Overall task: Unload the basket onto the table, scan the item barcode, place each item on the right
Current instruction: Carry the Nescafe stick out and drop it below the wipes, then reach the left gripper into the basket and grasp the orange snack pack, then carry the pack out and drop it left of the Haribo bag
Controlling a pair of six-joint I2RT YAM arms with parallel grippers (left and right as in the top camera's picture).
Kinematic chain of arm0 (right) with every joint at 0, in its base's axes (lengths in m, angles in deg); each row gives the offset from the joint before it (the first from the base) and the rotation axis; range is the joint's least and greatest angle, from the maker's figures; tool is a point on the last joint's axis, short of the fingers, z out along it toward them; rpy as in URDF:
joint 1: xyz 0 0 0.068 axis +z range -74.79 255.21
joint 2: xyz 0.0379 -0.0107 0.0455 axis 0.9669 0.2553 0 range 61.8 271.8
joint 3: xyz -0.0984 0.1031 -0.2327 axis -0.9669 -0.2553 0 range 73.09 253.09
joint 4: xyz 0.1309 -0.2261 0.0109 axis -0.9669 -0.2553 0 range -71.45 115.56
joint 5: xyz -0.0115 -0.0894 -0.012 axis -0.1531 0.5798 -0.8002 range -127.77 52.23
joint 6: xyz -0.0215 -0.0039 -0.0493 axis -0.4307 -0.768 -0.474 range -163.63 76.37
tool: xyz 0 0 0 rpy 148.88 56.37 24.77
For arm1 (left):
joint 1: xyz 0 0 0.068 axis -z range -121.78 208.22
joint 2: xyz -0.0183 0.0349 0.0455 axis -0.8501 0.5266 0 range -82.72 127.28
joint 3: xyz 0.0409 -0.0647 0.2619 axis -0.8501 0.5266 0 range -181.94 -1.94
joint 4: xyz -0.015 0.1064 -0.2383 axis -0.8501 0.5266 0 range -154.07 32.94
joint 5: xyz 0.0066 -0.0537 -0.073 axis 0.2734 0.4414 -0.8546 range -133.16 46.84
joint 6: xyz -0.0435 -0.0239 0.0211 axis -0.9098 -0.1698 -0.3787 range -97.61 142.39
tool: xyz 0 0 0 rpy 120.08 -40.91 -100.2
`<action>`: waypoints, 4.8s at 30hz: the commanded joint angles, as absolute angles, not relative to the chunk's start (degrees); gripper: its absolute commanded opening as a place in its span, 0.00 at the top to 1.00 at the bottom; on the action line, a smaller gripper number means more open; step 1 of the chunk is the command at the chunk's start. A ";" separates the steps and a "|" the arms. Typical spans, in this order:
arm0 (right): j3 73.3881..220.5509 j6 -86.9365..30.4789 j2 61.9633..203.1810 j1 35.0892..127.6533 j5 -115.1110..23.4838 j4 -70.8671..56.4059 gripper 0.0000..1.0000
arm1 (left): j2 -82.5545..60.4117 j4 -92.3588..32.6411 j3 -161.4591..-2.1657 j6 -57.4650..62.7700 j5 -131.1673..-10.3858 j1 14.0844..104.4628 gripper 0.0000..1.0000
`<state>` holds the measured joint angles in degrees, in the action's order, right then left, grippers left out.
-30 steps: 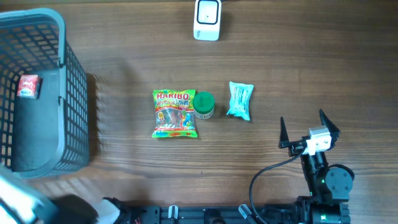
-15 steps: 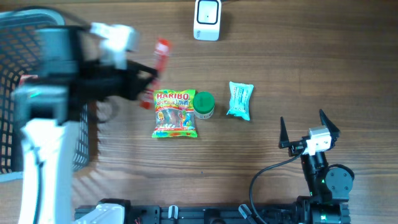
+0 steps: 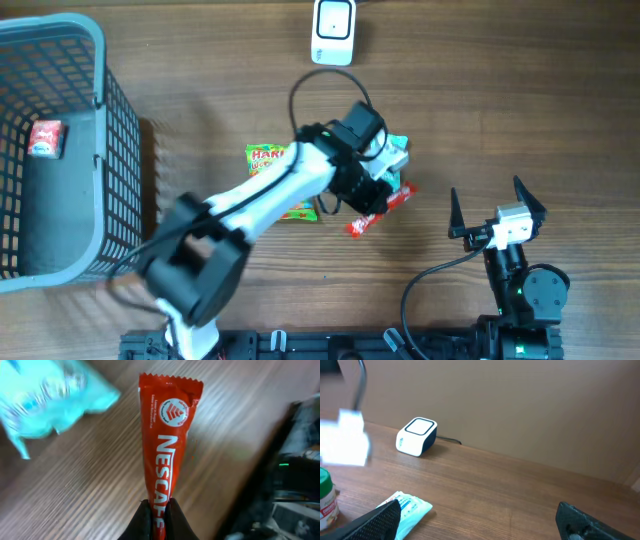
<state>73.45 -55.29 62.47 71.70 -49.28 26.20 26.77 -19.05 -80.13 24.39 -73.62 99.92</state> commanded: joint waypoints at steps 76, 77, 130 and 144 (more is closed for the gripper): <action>73.39 -55.59 62.07 71.94 -49.12 26.37 0.00 | 34.97 -59.29 -69.99 39.75 -55.13 15.99 0.96; 73.39 -55.57 62.07 71.94 -49.12 26.37 0.00 | 33.07 -59.29 -69.99 38.12 -55.13 16.01 0.96; 73.39 -55.57 62.07 71.94 -49.12 26.37 0.00 | 12.57 -33.24 -51.76 -28.00 -33.20 81.71 0.96; 73.39 -55.57 62.07 71.94 -49.12 26.37 0.00 | -4.57 -32.36 -58.38 -13.10 -22.82 83.83 0.00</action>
